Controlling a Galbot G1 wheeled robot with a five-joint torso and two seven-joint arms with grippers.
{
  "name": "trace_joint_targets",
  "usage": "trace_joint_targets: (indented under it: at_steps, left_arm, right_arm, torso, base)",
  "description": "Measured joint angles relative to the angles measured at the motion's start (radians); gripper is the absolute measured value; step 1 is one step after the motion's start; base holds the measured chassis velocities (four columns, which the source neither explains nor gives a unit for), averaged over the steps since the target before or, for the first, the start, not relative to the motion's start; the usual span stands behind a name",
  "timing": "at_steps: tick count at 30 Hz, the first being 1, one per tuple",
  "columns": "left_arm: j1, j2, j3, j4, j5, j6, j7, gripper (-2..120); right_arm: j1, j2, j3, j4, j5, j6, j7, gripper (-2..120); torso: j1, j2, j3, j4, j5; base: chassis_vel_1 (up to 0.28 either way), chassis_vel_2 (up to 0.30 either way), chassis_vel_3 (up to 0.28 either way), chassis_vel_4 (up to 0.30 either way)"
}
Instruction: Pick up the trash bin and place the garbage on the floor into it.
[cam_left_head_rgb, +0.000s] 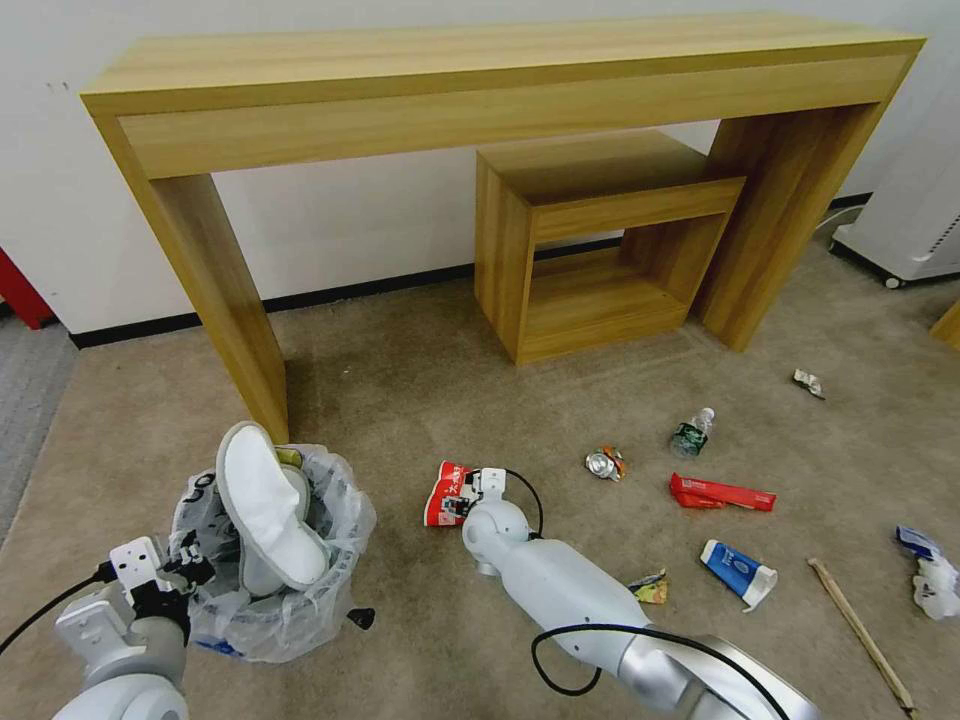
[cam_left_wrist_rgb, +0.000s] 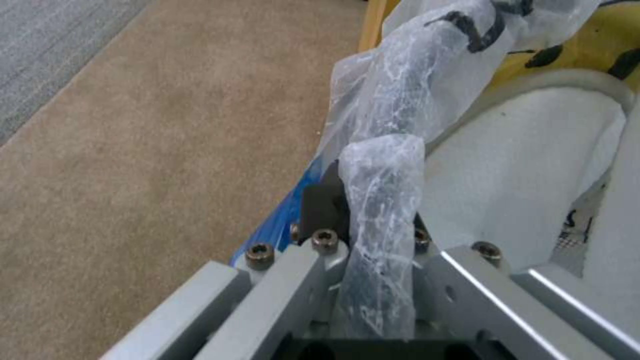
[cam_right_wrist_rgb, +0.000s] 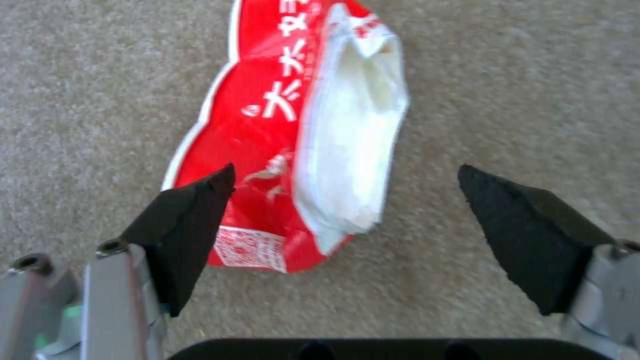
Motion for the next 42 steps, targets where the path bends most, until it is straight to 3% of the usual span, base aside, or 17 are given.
trace_joint_targets:
  at_steps: [6, 13, 22, 24, 26, 28, 30, 33, 37, 40, 41, 42]
  left_arm:
    - [0.008, 0.001, 0.0, -0.01, -0.001, -0.012, 0.007, 1]
    - [0.015, 0.002, 0.008, -0.019, 0.0, -0.022, 0.011, 1]
    - [0.012, 0.002, 0.012, -0.019, 0.002, -0.026, 0.011, 1]
    - [0.008, 0.005, 0.012, -0.011, 0.002, -0.026, 0.01, 1]
    - [0.007, 0.006, 0.011, -0.007, 0.002, -0.026, 0.01, 1]
    - [0.005, 0.013, 0.006, 0.004, 0.001, -0.026, 0.009, 1]
    - [0.003, 0.014, 0.005, 0.007, 0.0, -0.026, 0.009, 1]
    - [-0.002, 0.018, 0.004, 0.018, -0.001, -0.023, 0.007, 1]
    - [-0.007, 0.019, 0.005, 0.029, -0.001, -0.022, 0.007, 1]
    - [-0.016, 0.017, 0.012, 0.041, 0.003, -0.017, 0.007, 1]
    - [-0.016, 0.017, 0.012, 0.041, 0.003, -0.017, 0.007, 1]
    - [-0.018, 0.016, 0.015, 0.042, 0.004, -0.014, 0.007, 1]
  right_arm:
    - [0.015, 0.041, 0.011, -0.083, -0.037, 0.014, -0.036, 67]
    - [0.017, 0.05, 0.032, -0.15, -0.087, 0.035, -0.083, 37]
    - [-0.003, 0.002, 0.02, -0.098, -0.1, 0.046, -0.102, 8]
    - [-0.026, -0.055, 0.006, -0.007, -0.077, 0.044, -0.104, 0]
    - [-0.036, -0.08, 0.002, 0.033, -0.064, 0.043, -0.106, 0]
    - [-0.068, -0.161, -0.004, 0.18, -0.025, 0.051, -0.122, 0]
    - [-0.078, -0.186, -0.004, 0.226, -0.017, 0.061, -0.131, 0]
    - [-0.112, -0.292, 0.005, 0.4, -0.009, 0.119, -0.188, 0]
    - [-0.133, -0.372, 0.025, 0.498, -0.002, 0.141, -0.22, 0]
    - [-0.153, -0.51, 0.056, 0.626, 0.001, 0.208, -0.325, 0]
    - [-0.153, -0.51, 0.056, 0.626, 0.001, 0.208, -0.325, 0]
    - [-0.152, -0.558, 0.064, 0.687, 0.003, 0.231, -0.363, 0]
  torso:
    - [0.0, 0.0, 0.0, 0.0, 0.0001]
    - [0.0, 0.0, 0.0, 0.0, 0.0002]
    - [0.0, 0.0, 0.0, 0.0002, 0.0004]
    - [0.0, 0.0, 0.0, -0.0001, 0.0003]
    - [0.0, 0.0, 0.0, -0.0003, 0.0001]
    - [0.0, 0.0, 0.0, -0.0006, 0.0001]
    - [0.0, 0.0, 0.0, -0.0004, 0.0003]
    - [0.0, 0.0, 0.0, 0.0001, 0.0004]
    - [0.0, 0.0, 0.0, 0.0001, 0.0005]
    - [0.0, 0.0, 0.0, -0.0005, 0.0002]
    - [0.0, 0.0, 0.0, -0.0005, 0.0002]
    - [0.0, 0.0, 0.0, -0.0005, 0.0005]
  base:
    - [0.0, 0.0, 0.0, 0.0]
    - [0.0, 0.0, 0.0, 0.0]
    - [0.0, 0.0, 0.0, 0.0]
    - [0.0, 0.0, 0.0, 0.0]
    - [0.0, 0.0, 0.0, 0.0]
    - [0.0, 0.0, 0.0, 0.0]
    - [0.0, 0.0, 0.0, 0.0]
    - [0.0, 0.0, 0.0, 0.0]
    - [0.0, 0.0, 0.0, 0.0]
    - [0.0, 0.0, 0.0, 0.0]
    - [0.0, 0.0, 0.0, 0.0]
    - [0.0, 0.0, 0.0, 0.0]
